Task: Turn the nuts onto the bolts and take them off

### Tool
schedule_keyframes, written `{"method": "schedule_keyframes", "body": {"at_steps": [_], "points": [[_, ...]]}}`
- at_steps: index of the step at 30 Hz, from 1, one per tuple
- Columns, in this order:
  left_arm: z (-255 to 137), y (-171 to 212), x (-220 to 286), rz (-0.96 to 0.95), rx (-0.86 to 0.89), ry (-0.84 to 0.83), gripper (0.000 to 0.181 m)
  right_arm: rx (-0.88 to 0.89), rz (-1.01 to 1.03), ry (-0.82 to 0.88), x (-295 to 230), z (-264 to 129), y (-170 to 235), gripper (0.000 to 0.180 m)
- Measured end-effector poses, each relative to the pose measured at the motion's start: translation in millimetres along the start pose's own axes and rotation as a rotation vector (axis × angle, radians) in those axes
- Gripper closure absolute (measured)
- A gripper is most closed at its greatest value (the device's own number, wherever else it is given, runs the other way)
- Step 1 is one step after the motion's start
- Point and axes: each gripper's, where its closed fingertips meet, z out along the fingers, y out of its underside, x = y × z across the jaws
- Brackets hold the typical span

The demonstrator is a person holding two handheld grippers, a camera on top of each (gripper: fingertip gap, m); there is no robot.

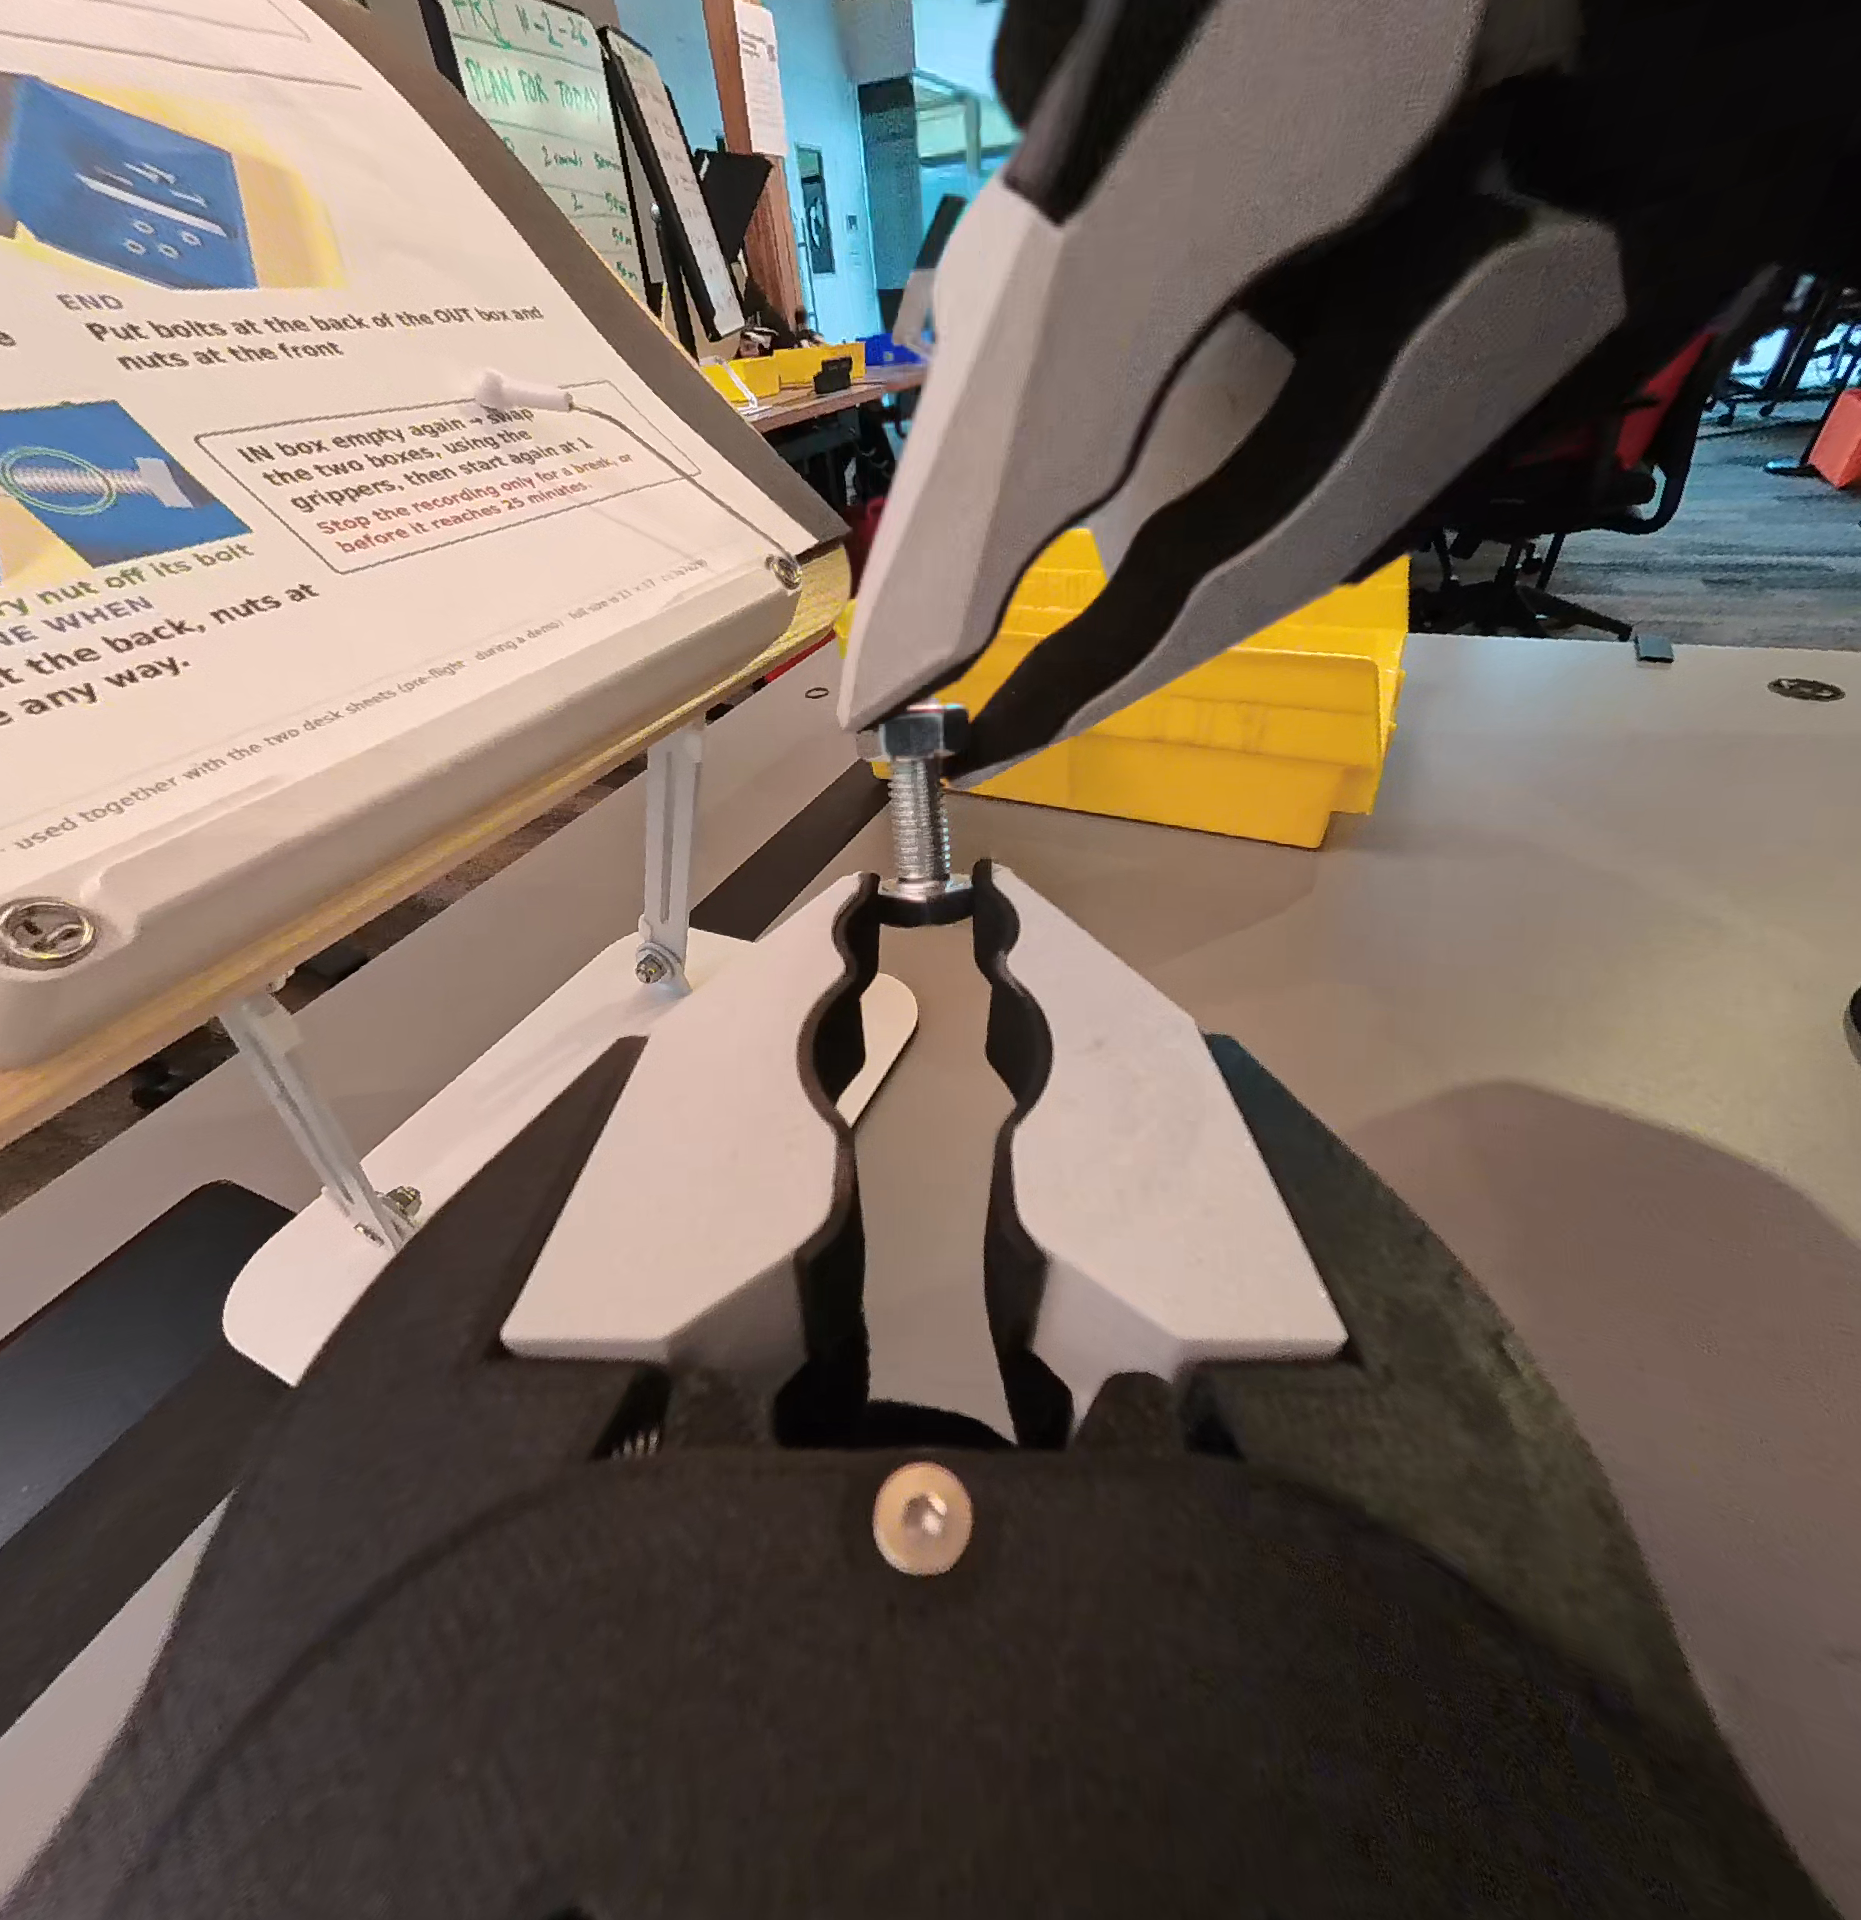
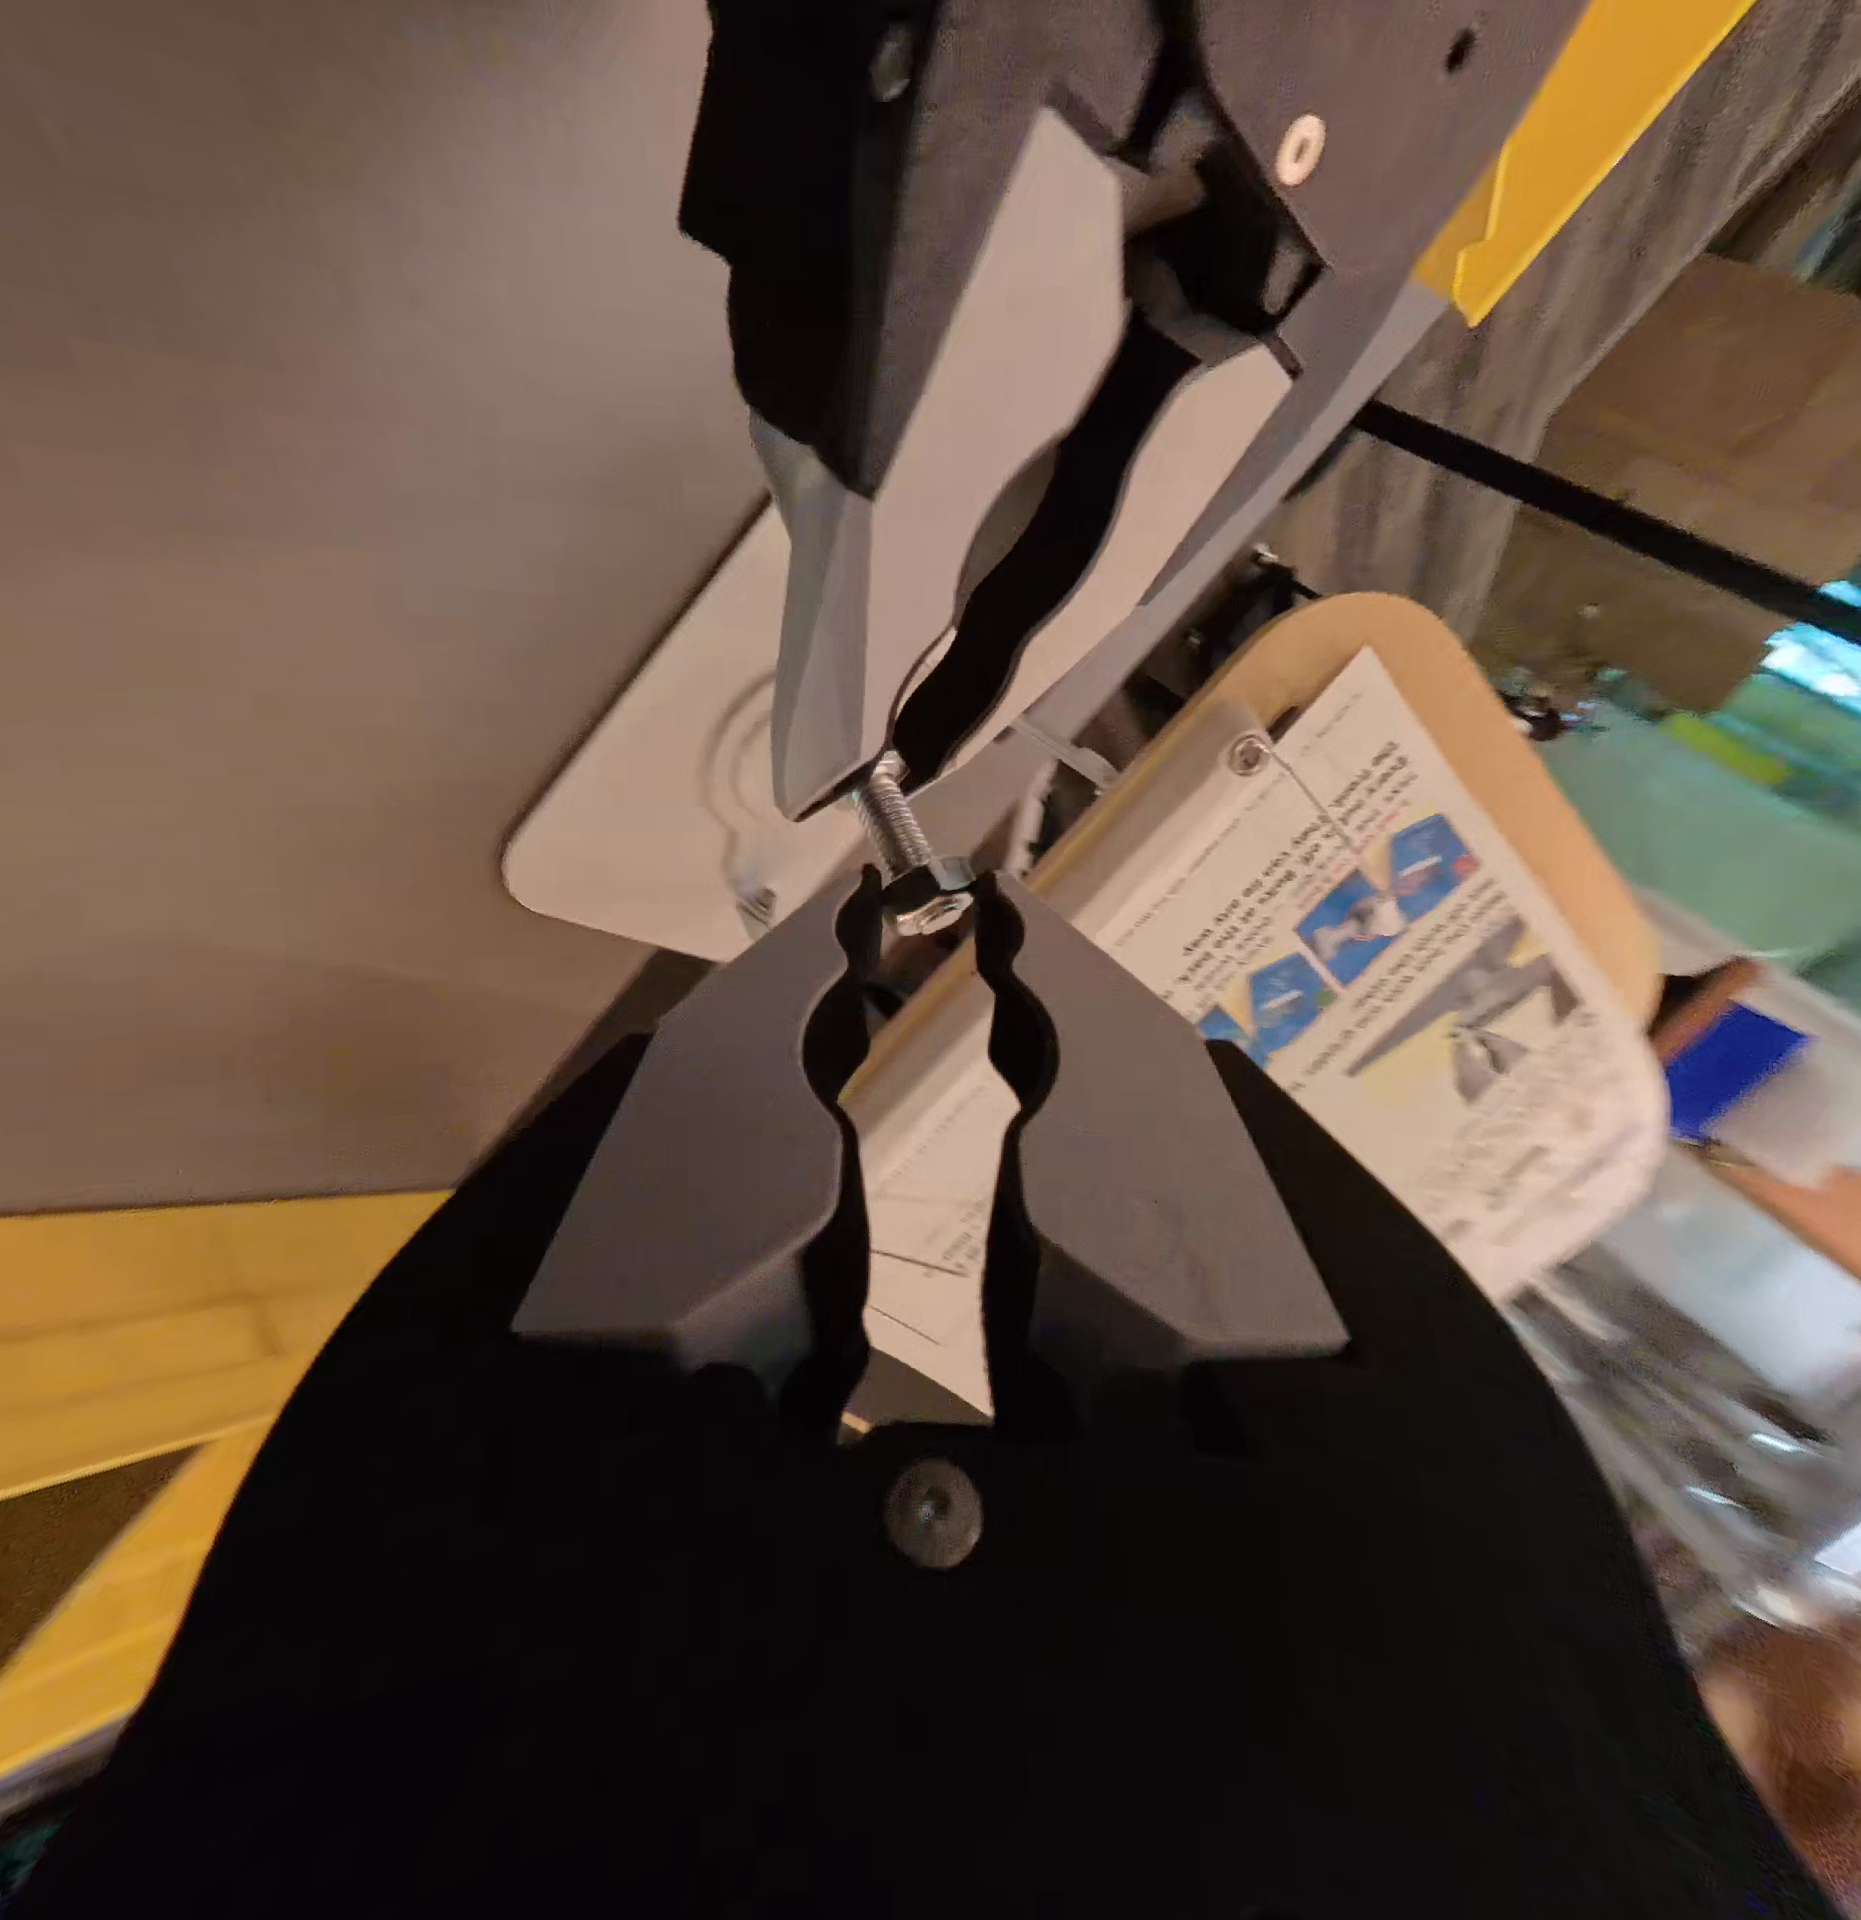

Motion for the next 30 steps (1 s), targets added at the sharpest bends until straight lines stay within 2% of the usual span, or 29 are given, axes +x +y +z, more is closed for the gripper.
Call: {"method": "schedule_keyframes", "body": {"at_steps": [4,8,12,15,21,25,30], "points": [[-1.2,-0.8,-2.0,-0.019,0.011,0.0,0.165,-0.1,-0.136,0.117,3.3,1.0,0.9,0.161],[-0.6,-0.7,-0.8,-0.017,0.012,0.002,0.165,-0.073,-0.052,0.112,2.5,1.8,2.7,0.154],[-1.9,-1.3,-3.3,-0.018,0.014,-0.007,0.166,0.042,0.224,0.046,2.2,-2.3,10.0,0.15],[-2.8,-1.2,-5.5,-0.023,0.017,-0.014,0.165,0.196,0.595,-0.071,5.4,-9.3,12.5,0.143],[-0.9,0.7,-4.4,-0.014,0.008,-0.019,0.165,0.434,1.185,-0.298,9.1,-12.0,18.4,0.149],[-0.3,1.3,-4.1,-0.013,0.007,-0.02,0.165,0.53,1.354,-0.446,2.1,-8.6,9.9,0.141],[-0.2,1.5,-4.2,-0.013,0.008,-0.021,0.165,0.563,1.373,-0.488,1.0,-4.0,3.4,0.143]]}}
